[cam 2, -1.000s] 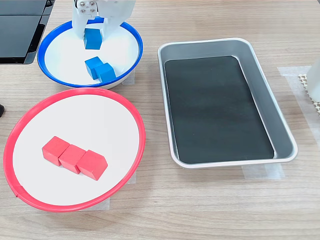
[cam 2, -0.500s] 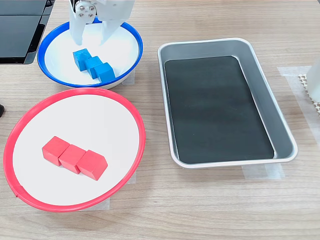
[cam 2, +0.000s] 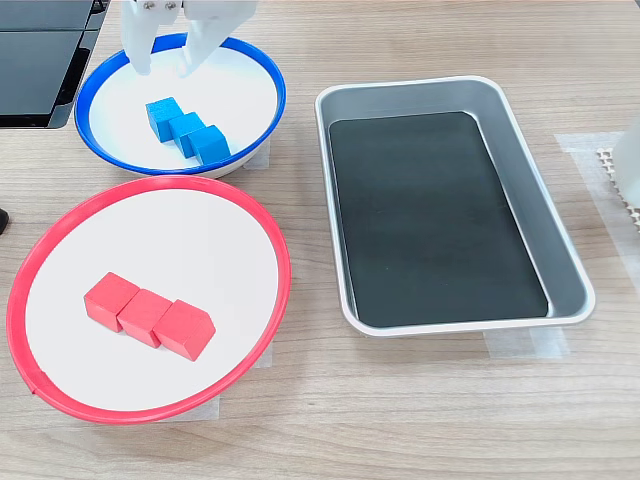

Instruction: Relocate any misplaced blocks to their matching dishes.

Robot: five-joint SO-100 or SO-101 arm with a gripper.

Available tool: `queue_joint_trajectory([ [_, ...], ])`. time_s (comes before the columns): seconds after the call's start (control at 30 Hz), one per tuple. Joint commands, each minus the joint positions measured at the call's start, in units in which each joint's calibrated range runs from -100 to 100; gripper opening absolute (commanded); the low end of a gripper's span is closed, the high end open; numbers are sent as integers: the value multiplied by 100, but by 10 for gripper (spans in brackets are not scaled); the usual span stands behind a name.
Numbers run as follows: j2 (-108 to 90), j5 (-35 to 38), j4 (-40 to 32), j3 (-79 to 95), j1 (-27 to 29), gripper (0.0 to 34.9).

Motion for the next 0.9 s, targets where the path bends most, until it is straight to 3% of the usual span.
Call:
queue_joint_trajectory([
  [0.0, -1043, -117, -420, 766, -187, 19],
  [0.07, -1555, -200, -791, 1449, -319, 4],
  [0.3, -3960, -591, -1988, 4517, -1072, 4],
  [0.6, -7346, -791, -1972, 7621, -2022, 4],
  [0.87, -8830, -943, -1774, 8686, -1994, 4],
])
